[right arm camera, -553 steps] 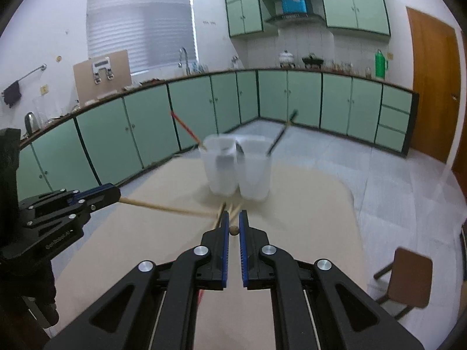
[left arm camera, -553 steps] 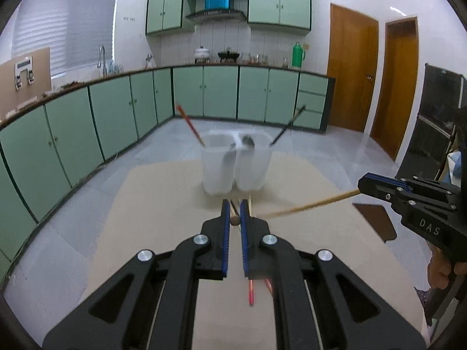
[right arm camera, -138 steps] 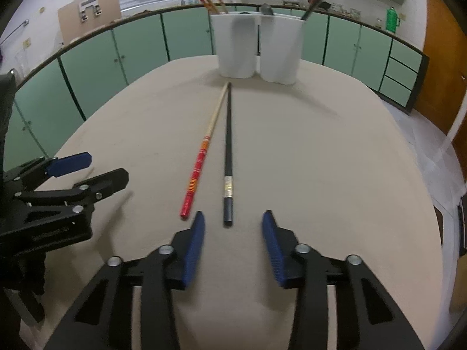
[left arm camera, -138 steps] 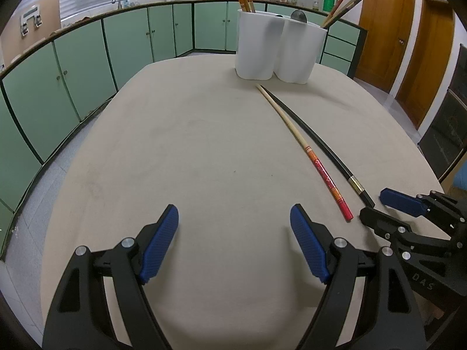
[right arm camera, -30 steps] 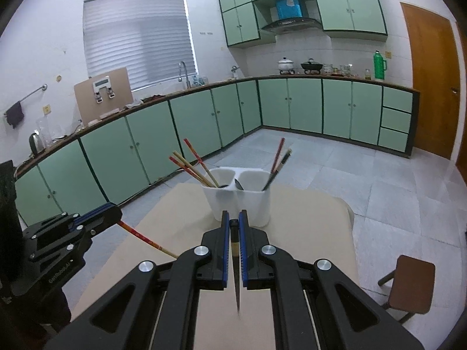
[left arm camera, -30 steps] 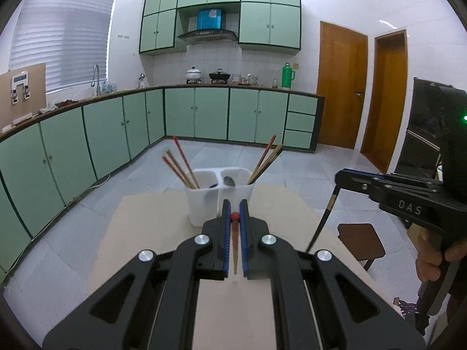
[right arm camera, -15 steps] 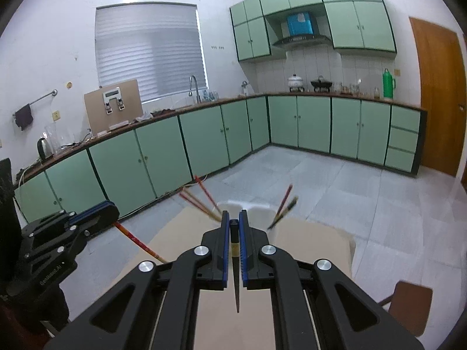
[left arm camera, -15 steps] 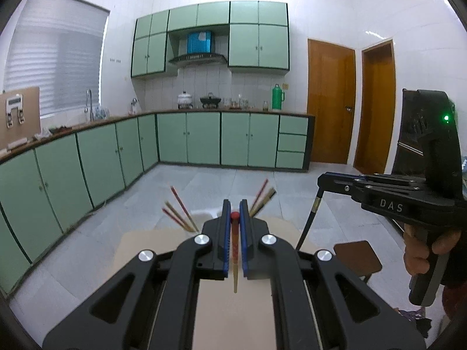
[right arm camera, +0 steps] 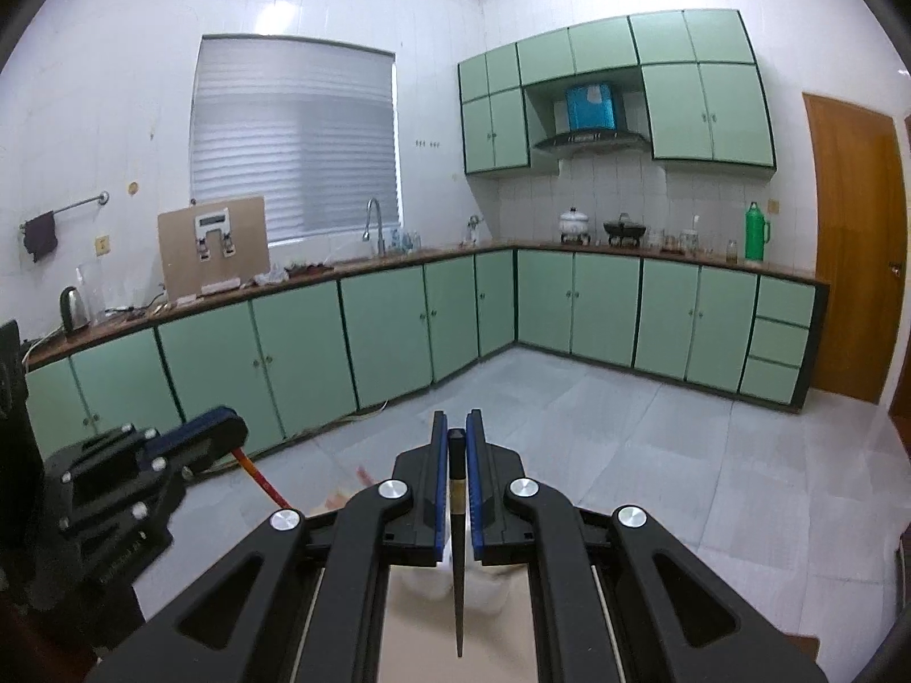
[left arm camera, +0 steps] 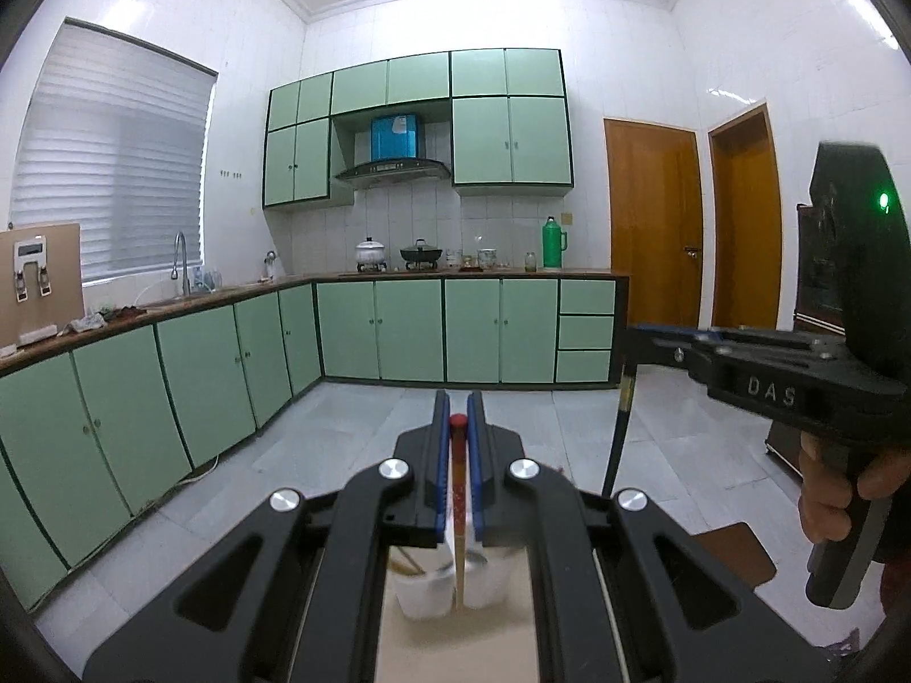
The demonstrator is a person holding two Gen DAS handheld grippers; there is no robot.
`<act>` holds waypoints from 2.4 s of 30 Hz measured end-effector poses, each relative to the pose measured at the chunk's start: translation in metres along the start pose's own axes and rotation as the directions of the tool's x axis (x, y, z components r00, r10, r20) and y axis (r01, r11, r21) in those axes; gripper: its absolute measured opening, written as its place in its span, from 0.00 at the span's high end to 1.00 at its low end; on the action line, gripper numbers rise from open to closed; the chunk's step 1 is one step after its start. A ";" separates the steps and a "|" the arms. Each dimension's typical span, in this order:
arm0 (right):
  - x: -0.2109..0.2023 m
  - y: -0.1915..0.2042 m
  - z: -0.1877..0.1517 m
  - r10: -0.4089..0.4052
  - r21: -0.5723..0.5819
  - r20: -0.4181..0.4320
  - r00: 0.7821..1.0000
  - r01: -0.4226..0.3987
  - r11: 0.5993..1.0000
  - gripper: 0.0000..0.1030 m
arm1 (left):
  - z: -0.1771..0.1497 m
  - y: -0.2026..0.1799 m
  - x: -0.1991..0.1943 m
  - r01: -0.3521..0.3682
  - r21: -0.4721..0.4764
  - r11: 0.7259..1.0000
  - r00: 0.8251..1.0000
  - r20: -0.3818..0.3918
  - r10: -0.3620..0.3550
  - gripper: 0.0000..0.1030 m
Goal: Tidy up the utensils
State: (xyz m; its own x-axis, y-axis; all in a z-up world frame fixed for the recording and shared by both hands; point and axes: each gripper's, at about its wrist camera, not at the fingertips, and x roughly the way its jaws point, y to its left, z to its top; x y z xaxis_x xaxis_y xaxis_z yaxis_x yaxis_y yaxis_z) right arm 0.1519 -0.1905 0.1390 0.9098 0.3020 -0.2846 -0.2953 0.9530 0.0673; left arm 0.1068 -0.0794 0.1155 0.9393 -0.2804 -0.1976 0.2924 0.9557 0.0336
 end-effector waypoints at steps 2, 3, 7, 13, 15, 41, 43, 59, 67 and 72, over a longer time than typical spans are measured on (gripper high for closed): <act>0.014 -0.003 0.013 -0.009 0.005 0.021 1.000 0.009 1.000 0.94 | 0.006 0.001 0.014 -0.006 0.004 1.000 1.000 0.006 0.006 0.95; 0.020 -0.005 0.017 -0.015 0.007 0.030 0.999 0.015 1.000 0.94 | 0.009 0.002 0.024 -0.008 0.006 1.000 1.000 0.010 0.008 0.95; 0.046 -0.015 0.028 -0.040 0.023 0.050 0.998 0.039 0.999 0.94 | 0.013 0.004 0.054 -0.024 0.019 1.000 1.000 0.015 0.024 0.95; 0.090 -0.030 0.018 -0.066 0.060 0.030 0.997 0.064 0.996 0.94 | -0.005 0.007 0.099 -0.031 0.003 1.000 0.999 -0.010 0.031 0.95; 0.100 -0.032 0.010 -0.069 0.065 0.021 0.997 0.068 0.996 0.94 | -0.012 0.012 0.112 -0.034 -0.004 0.999 0.999 -0.025 0.034 0.95; 0.146 -0.042 -0.078 -0.064 0.057 -0.174 0.983 0.075 0.996 0.91 | -0.093 0.045 0.169 -0.030 -0.035 0.999 0.971 -0.238 0.020 0.94; 0.140 -0.045 -0.078 -0.066 0.064 -0.166 0.984 0.078 0.995 0.75 | -0.096 0.046 0.164 -0.029 -0.038 0.999 0.970 -0.242 0.019 0.91; 0.046 -0.058 -0.098 -0.150 0.154 -0.087 0.985 0.162 0.975 0.20 | -0.098 0.051 0.082 -0.064 -0.101 0.993 0.982 -0.181 0.044 0.31; 0.004 -0.057 -0.130 -0.153 0.197 -0.117 0.981 0.174 0.965 0.08 | -0.111 0.044 0.040 -0.070 -0.101 0.992 0.977 -0.209 0.048 0.18; -0.017 -0.051 -0.146 -0.149 0.202 -0.138 0.979 0.175 0.964 0.06 | -0.114 0.038 0.014 -0.071 -0.106 0.992 0.974 -0.221 0.046 0.13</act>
State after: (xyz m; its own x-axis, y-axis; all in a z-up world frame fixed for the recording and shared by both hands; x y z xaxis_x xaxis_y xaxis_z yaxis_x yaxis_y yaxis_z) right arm 0.1091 -0.2477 0.0003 0.8947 0.1510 -0.4204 -0.0668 0.9758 0.2082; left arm 0.1105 -0.0371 0.0019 0.8890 -0.2091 -0.4073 0.2039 0.9773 -0.0568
